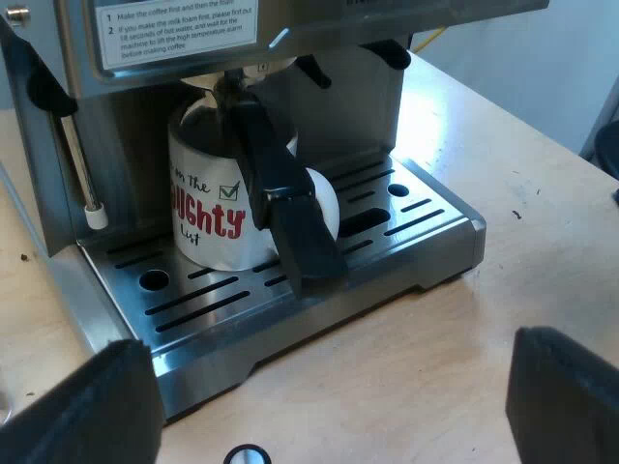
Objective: Remove mug from coffee machine
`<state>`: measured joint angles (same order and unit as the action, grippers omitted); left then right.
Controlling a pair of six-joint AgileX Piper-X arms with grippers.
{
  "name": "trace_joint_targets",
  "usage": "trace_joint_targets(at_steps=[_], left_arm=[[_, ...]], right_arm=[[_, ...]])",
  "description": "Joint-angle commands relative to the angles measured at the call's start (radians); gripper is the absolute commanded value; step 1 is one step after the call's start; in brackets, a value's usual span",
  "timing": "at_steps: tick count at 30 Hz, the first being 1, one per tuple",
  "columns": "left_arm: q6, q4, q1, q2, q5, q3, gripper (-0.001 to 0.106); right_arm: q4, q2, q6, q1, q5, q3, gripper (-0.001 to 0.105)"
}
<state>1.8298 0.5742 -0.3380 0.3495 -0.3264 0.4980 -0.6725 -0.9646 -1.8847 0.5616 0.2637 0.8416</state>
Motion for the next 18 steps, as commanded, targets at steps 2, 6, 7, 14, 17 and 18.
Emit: trace_joint_targets(at_steps=[2, 6, 7, 14, 17, 18], left_arm=[[0.002, -0.011, -0.005, -0.002, 0.0, 0.008, 0.079], [0.002, -0.011, -0.005, -0.002, 0.0, 0.008, 0.079], [0.002, -0.011, -0.005, -0.002, 0.0, 0.008, 0.079], [0.002, -0.011, -0.005, -0.002, 0.0, 0.008, 0.079], [0.002, -0.011, -0.005, -0.002, 0.0, 0.008, 0.079], [0.002, -0.011, -0.005, -0.002, 0.0, 0.008, 0.079]], right_arm=[[0.011, -0.04, 0.0, 0.002, 0.001, 0.004, 0.062], [0.06, -0.085, 0.007, 0.002, 0.001, 0.004, 0.062], [0.081, -0.097, 0.021, 0.002, 0.001, 0.004, 0.062], [0.211, -0.163, 0.081, 0.014, -0.046, 0.004, 0.062], [0.248, -0.182, 0.081, 0.046, -0.099, 0.004, 0.062], [0.274, -0.195, 0.079, 0.069, -0.132, 0.004, 0.062]])
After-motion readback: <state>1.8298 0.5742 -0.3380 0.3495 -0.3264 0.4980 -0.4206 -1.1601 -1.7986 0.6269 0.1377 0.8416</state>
